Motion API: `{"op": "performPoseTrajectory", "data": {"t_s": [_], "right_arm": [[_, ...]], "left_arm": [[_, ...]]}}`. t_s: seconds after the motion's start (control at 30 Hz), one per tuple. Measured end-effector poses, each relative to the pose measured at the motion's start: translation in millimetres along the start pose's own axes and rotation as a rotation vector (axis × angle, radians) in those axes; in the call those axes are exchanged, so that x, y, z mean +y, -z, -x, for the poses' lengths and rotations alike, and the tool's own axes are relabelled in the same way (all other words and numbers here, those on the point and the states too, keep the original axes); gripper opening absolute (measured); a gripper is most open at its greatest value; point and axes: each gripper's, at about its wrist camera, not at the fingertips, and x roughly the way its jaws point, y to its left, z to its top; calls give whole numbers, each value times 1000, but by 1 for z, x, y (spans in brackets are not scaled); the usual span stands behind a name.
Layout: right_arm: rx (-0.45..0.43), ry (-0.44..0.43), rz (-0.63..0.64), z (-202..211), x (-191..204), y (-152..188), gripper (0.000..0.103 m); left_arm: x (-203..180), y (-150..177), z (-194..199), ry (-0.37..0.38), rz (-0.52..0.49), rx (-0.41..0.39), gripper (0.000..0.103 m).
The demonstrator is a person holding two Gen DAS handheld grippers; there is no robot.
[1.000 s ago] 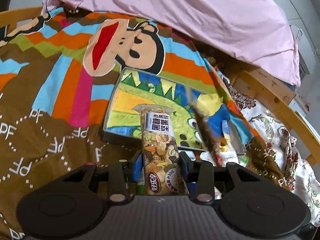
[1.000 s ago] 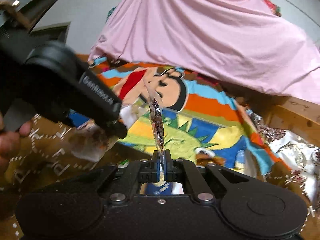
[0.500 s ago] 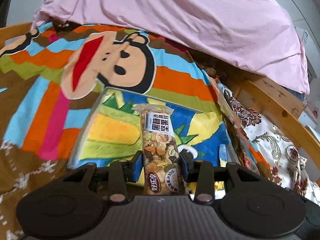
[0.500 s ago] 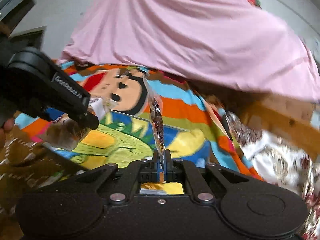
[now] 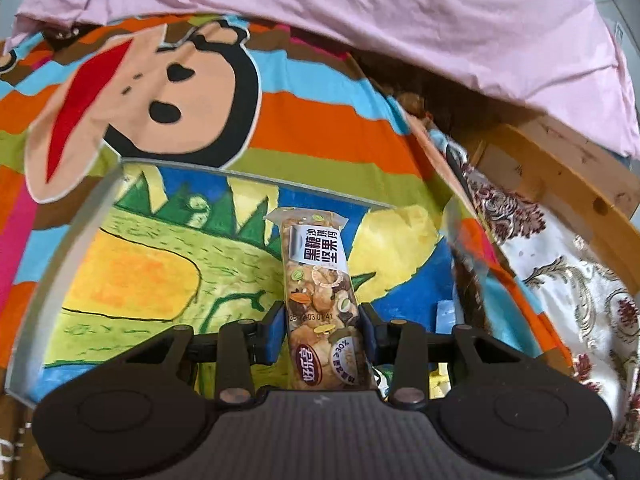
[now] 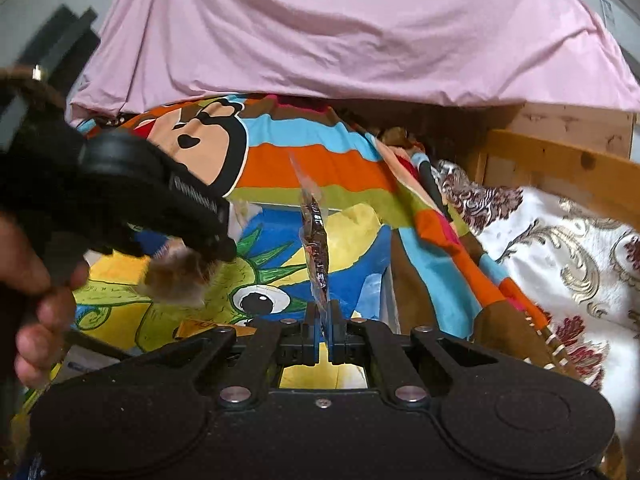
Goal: Organize snacks
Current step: 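Carry both held packets over the dinosaur tin box with both tools, then open the right tool over the tin while the left tool releases the nut-bar packet inside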
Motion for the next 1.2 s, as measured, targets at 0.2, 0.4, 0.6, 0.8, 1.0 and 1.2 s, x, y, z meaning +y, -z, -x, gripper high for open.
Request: {"op": "performPoseTrajectory", "data": {"t_s": [0.2, 0.4, 0.6, 0.8, 1.0, 1.2], "right_arm": [[49, -13, -50, -11, -6, 4, 3], [88, -18, -84, -19, -10, 6, 4], [112, -25, -93, -24, -11, 8, 11], [103, -25, -107, -23, -12, 5, 22], [62, -47, -132, -11, -15, -4, 45], [-30, -81, -157, 19, -18, -20, 73]], "left_arm": [[2, 6, -20, -17, 16, 44, 42], [3, 6, -25, -30, 24, 56, 42], [1, 6, -28, -44, 13, 65, 46], [2, 8, -22, -54, -4, 53, 64], [9, 7, -1, -47, 15, 17, 81], [15, 7, 40, -34, 35, -62, 94]]}}
